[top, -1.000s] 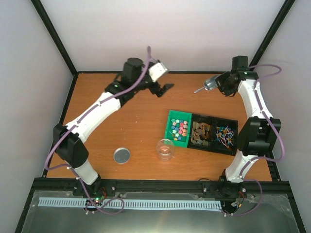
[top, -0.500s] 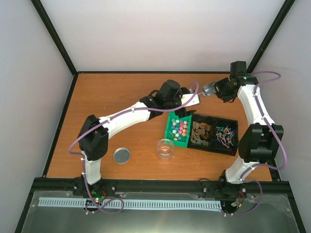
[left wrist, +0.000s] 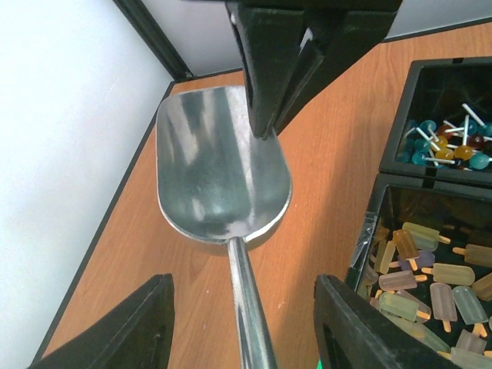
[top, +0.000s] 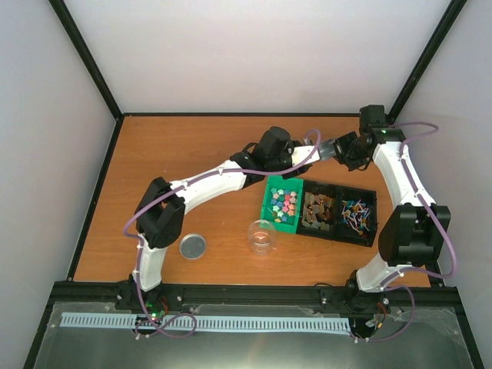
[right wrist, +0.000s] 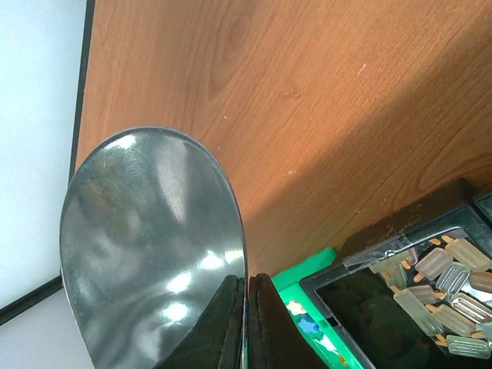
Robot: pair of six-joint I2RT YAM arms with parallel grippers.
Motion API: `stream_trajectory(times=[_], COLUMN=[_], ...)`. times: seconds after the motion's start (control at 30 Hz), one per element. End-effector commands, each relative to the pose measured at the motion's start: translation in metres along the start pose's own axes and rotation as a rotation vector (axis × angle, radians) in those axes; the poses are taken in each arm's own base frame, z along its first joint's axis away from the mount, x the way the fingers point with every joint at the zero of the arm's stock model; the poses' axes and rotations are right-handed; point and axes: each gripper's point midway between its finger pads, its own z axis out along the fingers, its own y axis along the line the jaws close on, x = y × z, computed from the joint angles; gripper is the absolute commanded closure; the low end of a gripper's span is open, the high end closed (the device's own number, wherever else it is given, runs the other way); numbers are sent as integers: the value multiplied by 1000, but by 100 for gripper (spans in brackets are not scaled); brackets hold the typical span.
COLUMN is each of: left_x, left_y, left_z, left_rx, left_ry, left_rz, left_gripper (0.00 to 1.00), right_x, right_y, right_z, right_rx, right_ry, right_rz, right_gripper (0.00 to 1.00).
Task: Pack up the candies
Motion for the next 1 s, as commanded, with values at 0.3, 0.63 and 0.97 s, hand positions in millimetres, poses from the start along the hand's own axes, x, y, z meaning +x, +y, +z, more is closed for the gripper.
stream_trajectory(times=[0.3, 0.63, 0.97], left_x=[-21, -11, -4], left_y=[19, 11, 8], left_z=[5, 13, 16], left_rx=[-98, -68, -59], left_ry=[-73, -49, -35], left_rz=[44, 78, 94], left_gripper=[58, 63, 69], right_x=[11, 12, 11], right_y=[0, 1, 6], right_z=[-4, -3, -2], right_rx=[-12, -19, -31], right_ry=[31, 43, 49], right_rz=[37, 43, 44], right_gripper=[97, 97, 97])
